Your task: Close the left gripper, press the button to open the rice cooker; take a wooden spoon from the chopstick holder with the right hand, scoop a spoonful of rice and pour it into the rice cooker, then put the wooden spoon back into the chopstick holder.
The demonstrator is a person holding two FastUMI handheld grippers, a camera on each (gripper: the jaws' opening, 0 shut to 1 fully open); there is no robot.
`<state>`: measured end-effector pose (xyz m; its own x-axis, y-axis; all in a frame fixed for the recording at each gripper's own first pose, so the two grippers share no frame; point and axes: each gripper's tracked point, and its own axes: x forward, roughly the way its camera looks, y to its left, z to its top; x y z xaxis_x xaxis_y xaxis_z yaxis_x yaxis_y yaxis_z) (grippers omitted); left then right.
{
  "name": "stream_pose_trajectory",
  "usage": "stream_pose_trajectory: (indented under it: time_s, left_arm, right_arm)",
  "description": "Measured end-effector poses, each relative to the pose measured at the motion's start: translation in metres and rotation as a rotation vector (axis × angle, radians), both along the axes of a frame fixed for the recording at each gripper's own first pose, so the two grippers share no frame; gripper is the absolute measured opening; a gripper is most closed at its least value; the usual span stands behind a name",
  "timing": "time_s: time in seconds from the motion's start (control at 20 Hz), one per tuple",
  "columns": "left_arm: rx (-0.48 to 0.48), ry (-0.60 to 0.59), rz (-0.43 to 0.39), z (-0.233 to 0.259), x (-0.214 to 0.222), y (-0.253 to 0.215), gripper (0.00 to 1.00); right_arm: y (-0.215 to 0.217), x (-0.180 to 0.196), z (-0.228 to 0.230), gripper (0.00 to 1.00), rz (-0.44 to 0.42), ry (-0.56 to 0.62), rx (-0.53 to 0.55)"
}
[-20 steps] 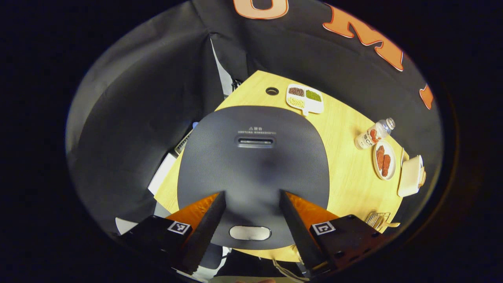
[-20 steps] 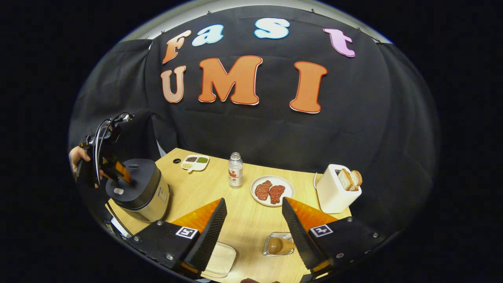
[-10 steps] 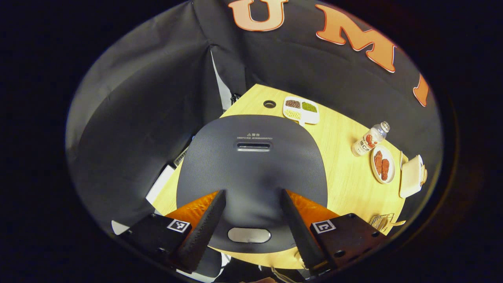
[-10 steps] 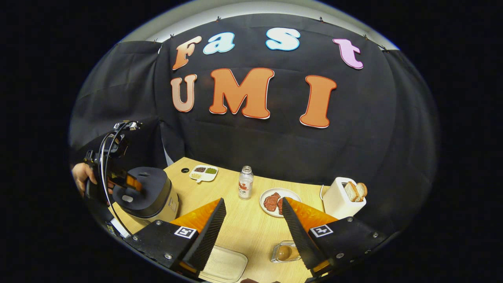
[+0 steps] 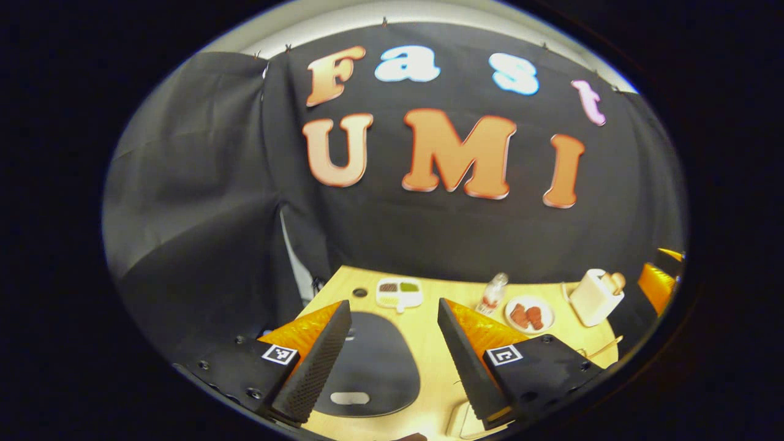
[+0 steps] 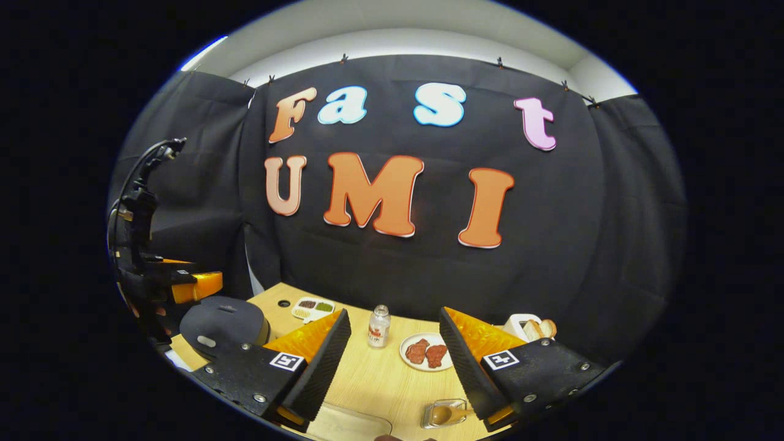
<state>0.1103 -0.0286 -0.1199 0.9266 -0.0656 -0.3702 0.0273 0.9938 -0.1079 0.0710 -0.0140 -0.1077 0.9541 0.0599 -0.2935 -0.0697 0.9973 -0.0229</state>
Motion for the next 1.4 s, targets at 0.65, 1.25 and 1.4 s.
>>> stream_pose_trajectory:
  time_s: [0.65, 1.25, 1.4]
  left_arm:
    - [0.014, -0.37, -0.132, 0.081, -0.037, -0.033, 0.95]
    - [0.028, -0.402, -0.101, 0.092, -0.04, -0.029, 0.96]
    - [0.004, -0.42, -0.112, 0.098, -0.039, -0.033, 0.96]
  right_arm:
    - [-0.014, -0.008, 0.047, 0.93, -0.051, -0.136, 0.011]
    - [-0.019, -0.009, 0.052, 0.92, -0.066, -0.182, 0.032]
    - [-0.022, -0.009, 0.055, 0.92, -0.063, -0.199, 0.034]
